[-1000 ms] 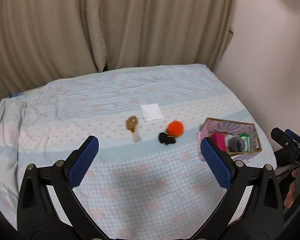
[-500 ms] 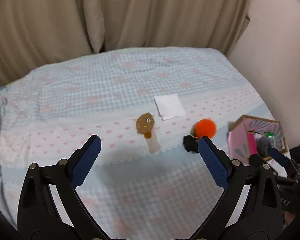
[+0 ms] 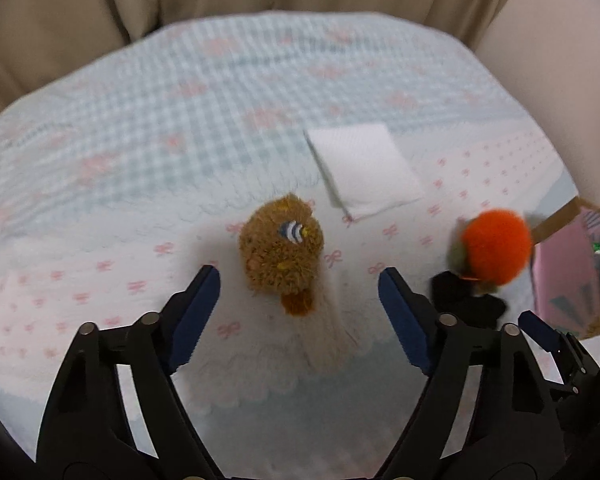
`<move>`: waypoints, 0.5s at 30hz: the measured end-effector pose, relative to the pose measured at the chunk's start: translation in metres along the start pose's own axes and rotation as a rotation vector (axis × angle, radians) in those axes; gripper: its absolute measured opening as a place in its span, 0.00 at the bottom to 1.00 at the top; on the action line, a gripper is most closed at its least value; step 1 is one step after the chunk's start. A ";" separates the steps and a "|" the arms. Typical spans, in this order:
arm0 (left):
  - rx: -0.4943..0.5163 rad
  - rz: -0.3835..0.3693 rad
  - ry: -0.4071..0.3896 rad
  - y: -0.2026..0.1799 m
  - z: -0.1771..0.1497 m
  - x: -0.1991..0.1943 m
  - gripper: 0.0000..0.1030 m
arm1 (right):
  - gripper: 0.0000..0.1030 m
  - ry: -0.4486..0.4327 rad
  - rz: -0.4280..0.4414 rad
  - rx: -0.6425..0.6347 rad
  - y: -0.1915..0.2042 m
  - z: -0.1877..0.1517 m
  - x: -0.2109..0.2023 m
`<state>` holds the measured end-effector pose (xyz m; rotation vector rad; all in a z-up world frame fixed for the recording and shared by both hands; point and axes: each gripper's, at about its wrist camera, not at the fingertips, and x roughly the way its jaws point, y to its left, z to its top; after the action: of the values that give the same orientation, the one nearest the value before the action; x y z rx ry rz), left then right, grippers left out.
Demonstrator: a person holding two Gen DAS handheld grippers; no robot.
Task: Organize soft objects
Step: 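Grasp the brown plush keychain with the left tool while the right tool grasps the black fuzzy item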
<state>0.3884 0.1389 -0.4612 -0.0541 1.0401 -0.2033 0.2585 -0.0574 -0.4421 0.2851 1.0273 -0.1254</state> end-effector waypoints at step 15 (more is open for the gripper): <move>0.016 0.067 0.010 0.005 0.003 0.052 0.39 | 0.41 -0.033 -0.019 -0.165 0.031 -0.005 0.048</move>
<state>0.4171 0.1333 -0.5043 -0.0036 1.0483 -0.1509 0.2865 -0.0247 -0.4804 0.1230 1.0011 -0.0620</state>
